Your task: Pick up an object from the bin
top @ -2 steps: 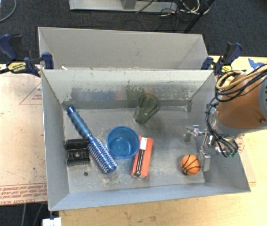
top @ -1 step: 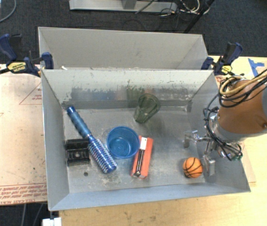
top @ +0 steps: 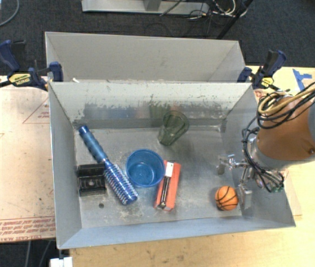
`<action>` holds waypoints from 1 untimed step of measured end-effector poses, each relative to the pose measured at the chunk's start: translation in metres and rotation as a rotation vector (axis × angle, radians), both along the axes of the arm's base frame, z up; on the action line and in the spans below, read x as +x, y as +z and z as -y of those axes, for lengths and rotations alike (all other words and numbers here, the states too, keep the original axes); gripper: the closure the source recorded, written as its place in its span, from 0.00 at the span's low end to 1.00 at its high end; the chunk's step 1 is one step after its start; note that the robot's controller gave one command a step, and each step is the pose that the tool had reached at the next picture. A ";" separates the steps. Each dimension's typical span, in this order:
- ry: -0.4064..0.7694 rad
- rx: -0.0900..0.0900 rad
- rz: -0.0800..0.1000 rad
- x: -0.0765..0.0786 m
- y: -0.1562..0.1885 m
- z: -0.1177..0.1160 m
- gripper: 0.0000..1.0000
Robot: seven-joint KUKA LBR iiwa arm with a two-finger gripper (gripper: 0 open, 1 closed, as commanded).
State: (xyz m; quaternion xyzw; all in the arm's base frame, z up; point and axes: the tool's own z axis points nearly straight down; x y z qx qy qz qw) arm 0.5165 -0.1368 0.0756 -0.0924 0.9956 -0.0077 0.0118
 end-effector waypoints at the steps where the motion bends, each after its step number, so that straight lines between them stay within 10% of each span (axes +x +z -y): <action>1: 0.141 -0.006 0.000 -0.018 0.000 -0.007 0.00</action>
Offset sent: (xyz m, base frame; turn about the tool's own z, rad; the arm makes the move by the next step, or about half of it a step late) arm -0.0361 0.0174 -0.0056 -0.2707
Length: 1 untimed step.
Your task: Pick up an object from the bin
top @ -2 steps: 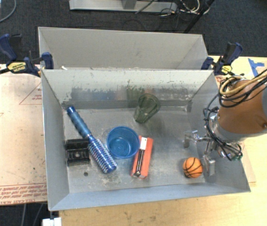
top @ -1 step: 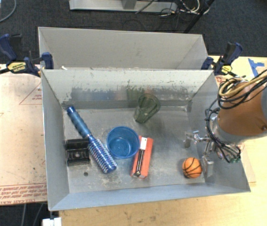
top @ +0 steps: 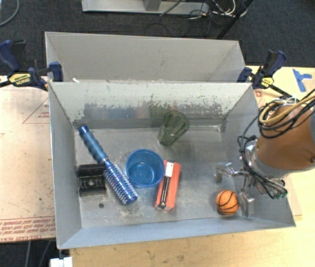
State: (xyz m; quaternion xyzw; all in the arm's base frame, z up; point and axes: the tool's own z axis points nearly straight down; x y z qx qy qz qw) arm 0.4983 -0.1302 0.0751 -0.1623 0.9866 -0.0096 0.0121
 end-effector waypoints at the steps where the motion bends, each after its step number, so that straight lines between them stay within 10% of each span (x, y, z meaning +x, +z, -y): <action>1: 0.120 -0.008 0.005 -0.012 -0.001 -0.006 0.00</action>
Offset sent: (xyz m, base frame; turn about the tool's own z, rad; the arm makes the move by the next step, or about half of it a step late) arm -0.0155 0.0430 -0.0051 -0.4575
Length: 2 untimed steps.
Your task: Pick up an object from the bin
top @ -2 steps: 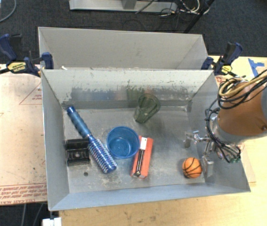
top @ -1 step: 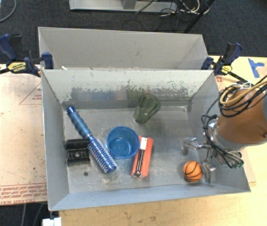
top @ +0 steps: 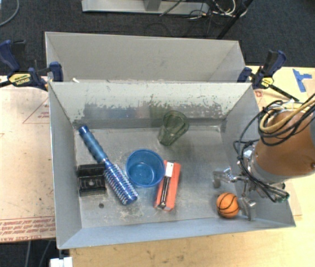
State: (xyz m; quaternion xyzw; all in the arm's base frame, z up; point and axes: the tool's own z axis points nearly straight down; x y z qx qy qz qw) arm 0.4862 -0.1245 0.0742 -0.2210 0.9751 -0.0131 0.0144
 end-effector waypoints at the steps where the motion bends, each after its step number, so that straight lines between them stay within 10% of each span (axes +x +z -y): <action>1: 0.048 -0.004 -0.001 0.000 0.000 -0.011 0.00; 2: 0.516 -0.024 0.006 0.003 0.000 -0.024 1.00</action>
Offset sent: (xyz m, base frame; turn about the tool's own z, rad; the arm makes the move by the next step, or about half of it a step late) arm -0.0025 0.0250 -0.0042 -0.5189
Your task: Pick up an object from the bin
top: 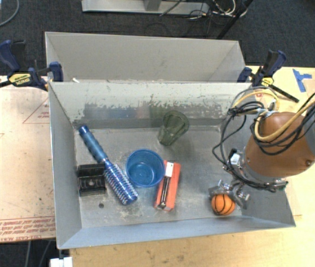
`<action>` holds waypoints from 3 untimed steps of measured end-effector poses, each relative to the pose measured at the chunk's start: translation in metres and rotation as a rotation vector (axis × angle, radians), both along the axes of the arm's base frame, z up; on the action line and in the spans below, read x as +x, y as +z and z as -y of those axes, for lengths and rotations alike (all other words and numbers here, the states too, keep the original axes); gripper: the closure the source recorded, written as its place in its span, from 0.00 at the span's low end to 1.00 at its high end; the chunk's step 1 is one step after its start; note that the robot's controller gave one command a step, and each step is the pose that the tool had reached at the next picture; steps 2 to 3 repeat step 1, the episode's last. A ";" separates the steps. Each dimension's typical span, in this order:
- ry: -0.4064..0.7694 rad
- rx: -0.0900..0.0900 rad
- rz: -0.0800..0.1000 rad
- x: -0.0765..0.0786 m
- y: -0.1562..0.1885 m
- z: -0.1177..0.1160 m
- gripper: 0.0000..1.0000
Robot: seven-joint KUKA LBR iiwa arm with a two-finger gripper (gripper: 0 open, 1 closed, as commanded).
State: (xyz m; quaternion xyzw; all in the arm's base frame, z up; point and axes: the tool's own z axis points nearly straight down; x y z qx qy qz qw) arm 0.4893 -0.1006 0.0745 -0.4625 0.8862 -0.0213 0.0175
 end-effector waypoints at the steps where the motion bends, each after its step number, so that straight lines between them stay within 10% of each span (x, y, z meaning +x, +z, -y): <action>1: 0.001 0.000 0.000 0.000 0.000 0.000 1.00; 3: 0.001 0.000 0.000 0.000 0.000 0.000 1.00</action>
Offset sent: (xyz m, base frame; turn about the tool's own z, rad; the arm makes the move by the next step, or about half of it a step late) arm 0.0037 0.0078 0.0756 -0.0109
